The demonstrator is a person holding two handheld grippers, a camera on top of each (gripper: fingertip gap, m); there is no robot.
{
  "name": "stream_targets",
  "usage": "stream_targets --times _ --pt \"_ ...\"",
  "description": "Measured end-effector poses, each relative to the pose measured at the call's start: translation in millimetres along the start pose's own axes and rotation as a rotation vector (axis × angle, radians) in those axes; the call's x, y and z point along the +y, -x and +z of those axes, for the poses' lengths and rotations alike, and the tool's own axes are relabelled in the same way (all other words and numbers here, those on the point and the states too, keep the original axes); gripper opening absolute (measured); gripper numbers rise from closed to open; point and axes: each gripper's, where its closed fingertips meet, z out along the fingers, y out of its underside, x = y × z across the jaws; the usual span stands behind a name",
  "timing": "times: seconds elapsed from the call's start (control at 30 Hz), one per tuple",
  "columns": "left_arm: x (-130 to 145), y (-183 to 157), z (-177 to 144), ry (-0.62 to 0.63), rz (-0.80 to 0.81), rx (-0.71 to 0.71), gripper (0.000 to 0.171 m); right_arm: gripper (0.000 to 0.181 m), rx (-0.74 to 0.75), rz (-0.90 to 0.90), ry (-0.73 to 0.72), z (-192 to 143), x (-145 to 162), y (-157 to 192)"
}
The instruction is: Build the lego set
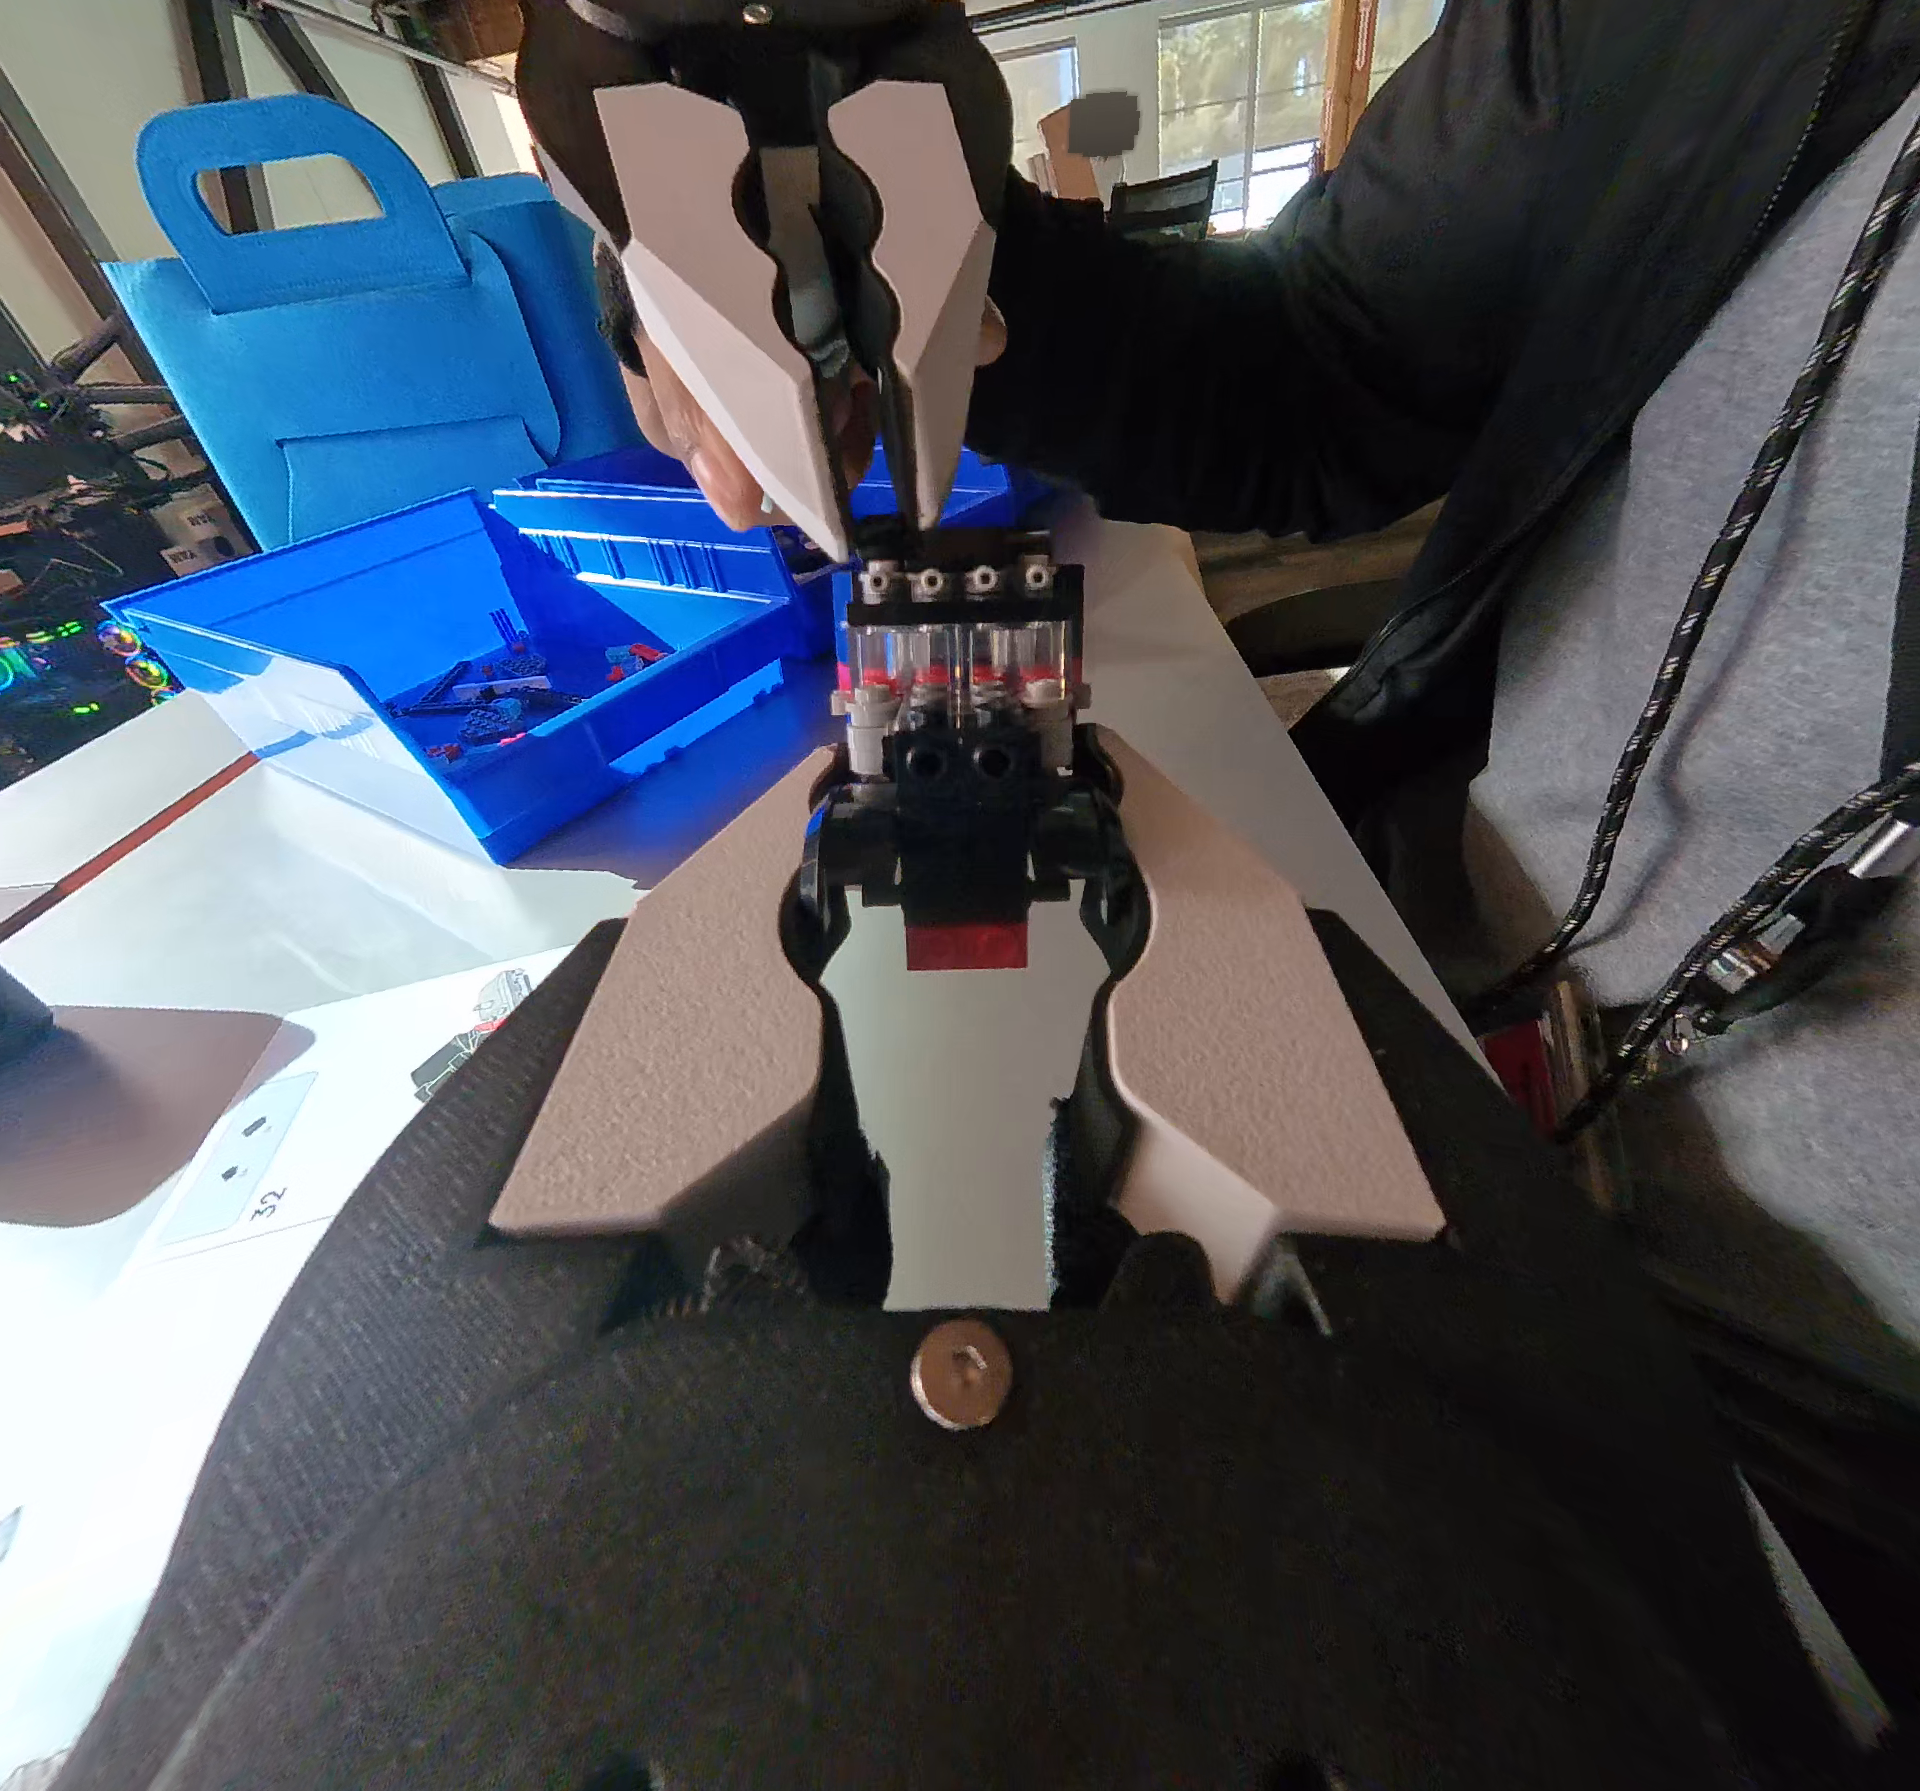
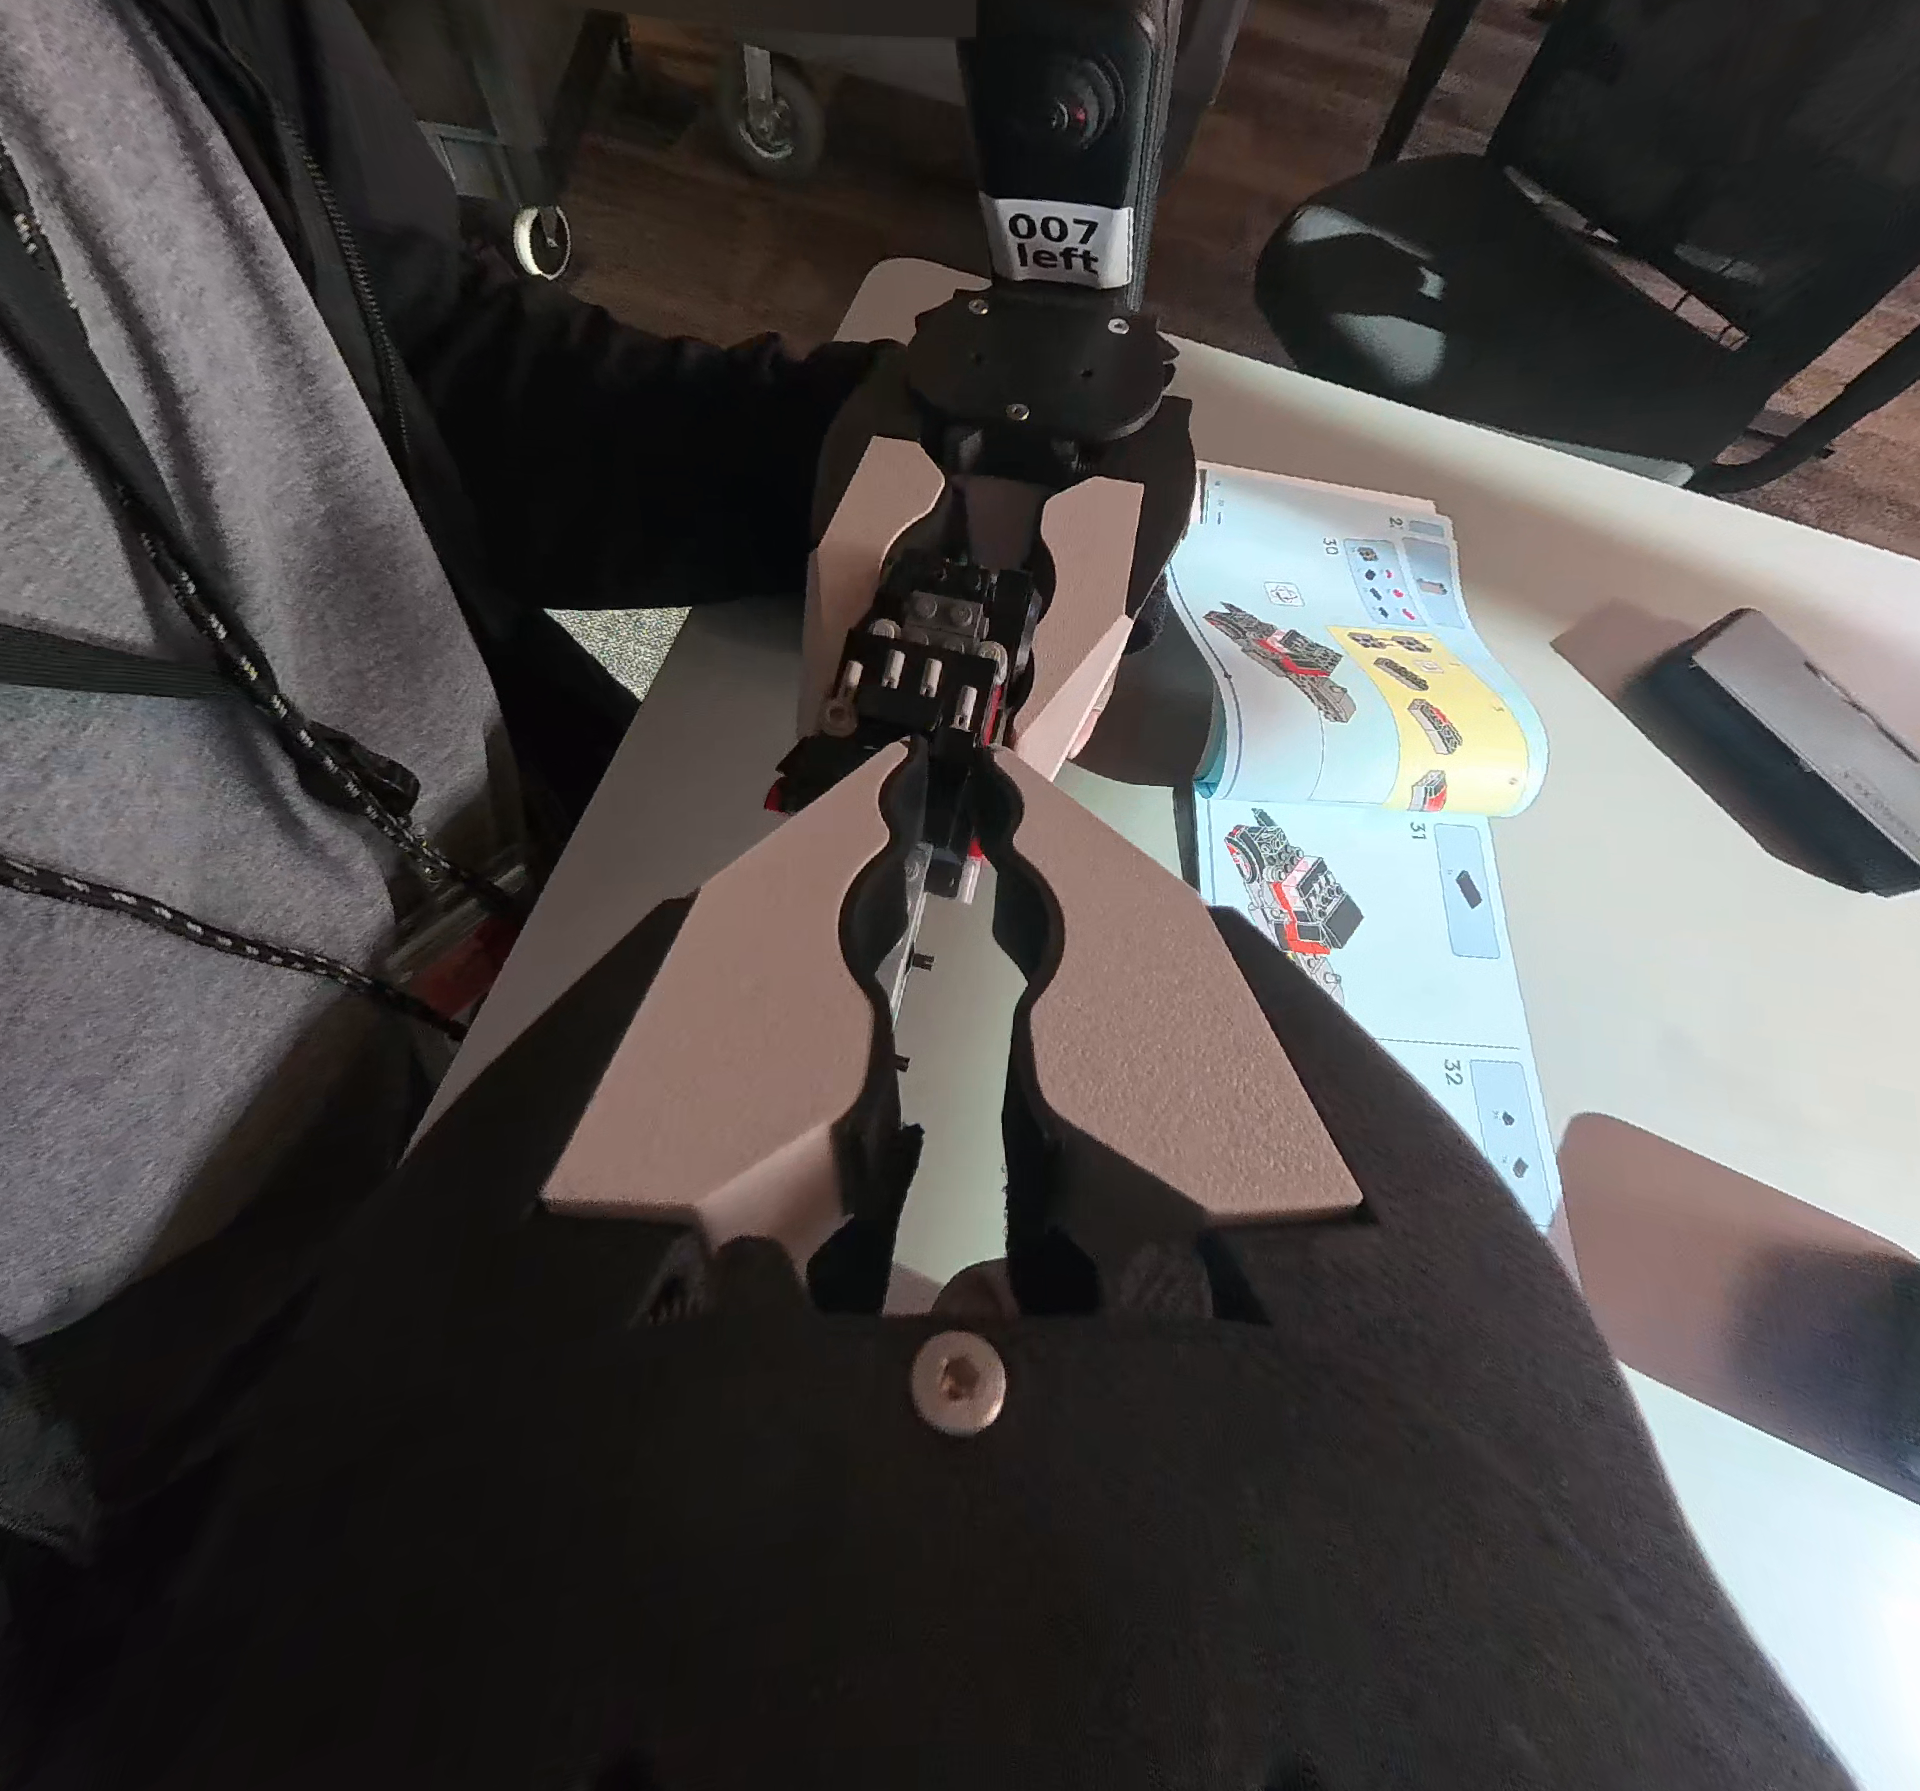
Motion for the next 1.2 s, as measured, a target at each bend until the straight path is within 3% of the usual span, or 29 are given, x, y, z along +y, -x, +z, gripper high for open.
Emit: stream_targets --times 0.57,0.9,1.03,1.2 --pt "-3 -2 1 -0.010 0.012 0.007 0.043 0.012 -0.021 0.009 -0.017 2 -3 3" --pt "-4 -2 1 -0.015 0.020 0.002 0.043 0.023 -0.021 0.070 -0.082 -3 -4 2" --pt "-4 2 0 -0.014 0.043 -0.032 0.043 0.026 0.027 0.235 -0.177 -12 -8 -6" --pt "-8 17 -3 -0.022 0.116 -0.147 0.043 0.034 0.164 0.648 -0.343 -26 -5 -23"
